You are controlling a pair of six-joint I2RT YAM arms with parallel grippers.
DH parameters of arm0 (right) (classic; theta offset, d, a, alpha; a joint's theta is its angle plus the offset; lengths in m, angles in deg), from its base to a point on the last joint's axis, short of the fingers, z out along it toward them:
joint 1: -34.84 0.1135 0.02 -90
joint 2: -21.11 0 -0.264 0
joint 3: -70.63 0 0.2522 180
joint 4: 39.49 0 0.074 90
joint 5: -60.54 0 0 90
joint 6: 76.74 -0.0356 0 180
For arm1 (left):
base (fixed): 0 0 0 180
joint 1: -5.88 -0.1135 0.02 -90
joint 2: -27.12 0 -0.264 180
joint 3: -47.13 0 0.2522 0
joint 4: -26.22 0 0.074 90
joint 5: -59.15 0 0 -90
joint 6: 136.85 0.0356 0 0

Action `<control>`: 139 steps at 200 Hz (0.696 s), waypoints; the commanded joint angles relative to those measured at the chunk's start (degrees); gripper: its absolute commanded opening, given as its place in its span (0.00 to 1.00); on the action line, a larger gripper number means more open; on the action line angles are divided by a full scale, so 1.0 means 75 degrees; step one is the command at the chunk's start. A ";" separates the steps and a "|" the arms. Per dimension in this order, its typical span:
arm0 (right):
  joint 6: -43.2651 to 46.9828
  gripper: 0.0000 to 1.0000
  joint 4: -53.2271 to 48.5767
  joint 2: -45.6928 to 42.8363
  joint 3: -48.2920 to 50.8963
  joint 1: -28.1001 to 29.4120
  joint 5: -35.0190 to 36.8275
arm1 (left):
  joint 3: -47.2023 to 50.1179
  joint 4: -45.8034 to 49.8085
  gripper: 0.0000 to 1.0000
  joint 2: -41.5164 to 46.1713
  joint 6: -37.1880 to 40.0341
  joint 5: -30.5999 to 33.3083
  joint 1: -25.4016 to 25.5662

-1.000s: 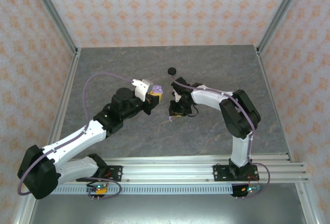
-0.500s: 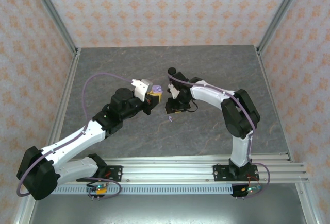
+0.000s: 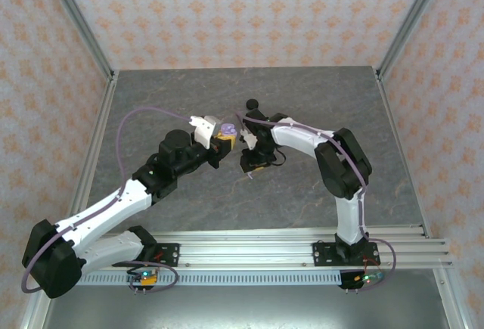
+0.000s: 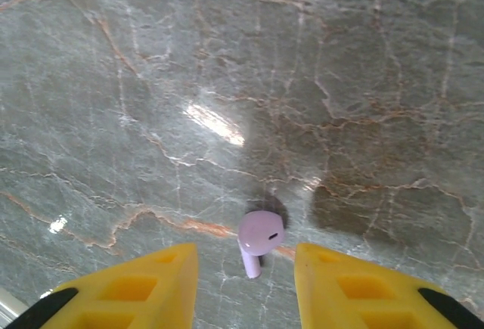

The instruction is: Insert wireless bluetooth earbuds into charging case

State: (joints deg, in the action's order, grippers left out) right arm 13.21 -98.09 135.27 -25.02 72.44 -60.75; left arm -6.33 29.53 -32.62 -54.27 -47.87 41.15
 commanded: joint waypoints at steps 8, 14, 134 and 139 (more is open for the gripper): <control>0.0183 0.38 -0.0322 0.0257 -0.0272 0.0067 0.0294 | -0.0003 -0.0050 0.08 0.0180 0.0099 0.0215 0.0032; 0.0186 0.38 -0.0332 0.0273 -0.0291 0.0066 0.0327 | -0.0003 -0.0042 0.08 0.0184 0.0099 0.0224 0.0031; 0.0288 0.35 -0.0634 0.0665 -0.0638 0.0318 0.0770 | 0.0032 0.0013 0.08 0.0208 0.0104 0.0258 0.0032; 0.0300 0.35 -0.0662 0.0673 -0.0653 0.0330 0.0804 | 0.0032 0.0015 0.08 0.0210 0.0100 0.0262 0.0029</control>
State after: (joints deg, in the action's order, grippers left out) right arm 14.28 -100.23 139.08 -28.03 74.30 -57.36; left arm -6.33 29.57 -32.58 -54.27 -46.86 41.15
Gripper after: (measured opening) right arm 0.354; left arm 0.170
